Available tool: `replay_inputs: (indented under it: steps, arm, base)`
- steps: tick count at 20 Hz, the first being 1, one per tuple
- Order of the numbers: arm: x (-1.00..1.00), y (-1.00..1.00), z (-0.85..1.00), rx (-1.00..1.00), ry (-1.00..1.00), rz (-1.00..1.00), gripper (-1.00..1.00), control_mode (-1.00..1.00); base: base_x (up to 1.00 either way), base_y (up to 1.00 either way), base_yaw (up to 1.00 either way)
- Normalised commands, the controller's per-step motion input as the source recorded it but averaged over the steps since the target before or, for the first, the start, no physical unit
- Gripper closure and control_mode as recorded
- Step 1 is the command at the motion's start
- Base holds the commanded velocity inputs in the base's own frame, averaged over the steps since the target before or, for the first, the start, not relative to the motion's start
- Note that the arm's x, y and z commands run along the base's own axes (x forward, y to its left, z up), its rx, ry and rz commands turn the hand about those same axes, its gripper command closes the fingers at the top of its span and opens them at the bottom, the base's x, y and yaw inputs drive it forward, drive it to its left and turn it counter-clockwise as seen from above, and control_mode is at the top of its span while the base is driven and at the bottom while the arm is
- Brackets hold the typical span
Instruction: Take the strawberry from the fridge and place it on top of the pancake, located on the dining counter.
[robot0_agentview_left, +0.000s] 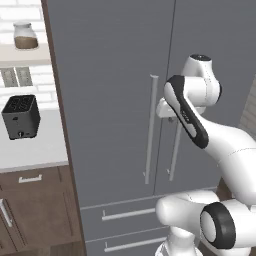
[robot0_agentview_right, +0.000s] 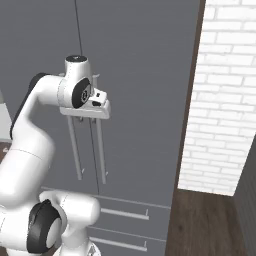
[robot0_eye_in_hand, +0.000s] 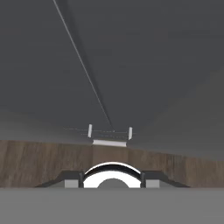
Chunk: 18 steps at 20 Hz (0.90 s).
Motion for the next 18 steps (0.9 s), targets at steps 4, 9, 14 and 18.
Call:
replay_inputs:
  steps: [4, 9, 14, 18]
  arm:
    - [-0.08, 0.0, 0.0, 0.0, 0.0, 0.0, -1.0, -1.0]
    - [-0.1, 0.0, 0.0, 0.0, 0.0, 0.0, -1.0, 1.0]
    - [0.0, 0.0, 0.0, 0.0, 0.0, 0.0, -1.0, 1.0]
    - [0.0, 0.0, 0.0, 0.0, 0.0, 0.0, -1.0, 1.0]
  base:
    - [0.0, 0.0, 0.0]
    - [-0.17, 0.0, 0.0]
    - [-0.56, 0.0, 0.0]
    - [-0.45, 0.0, 0.0]
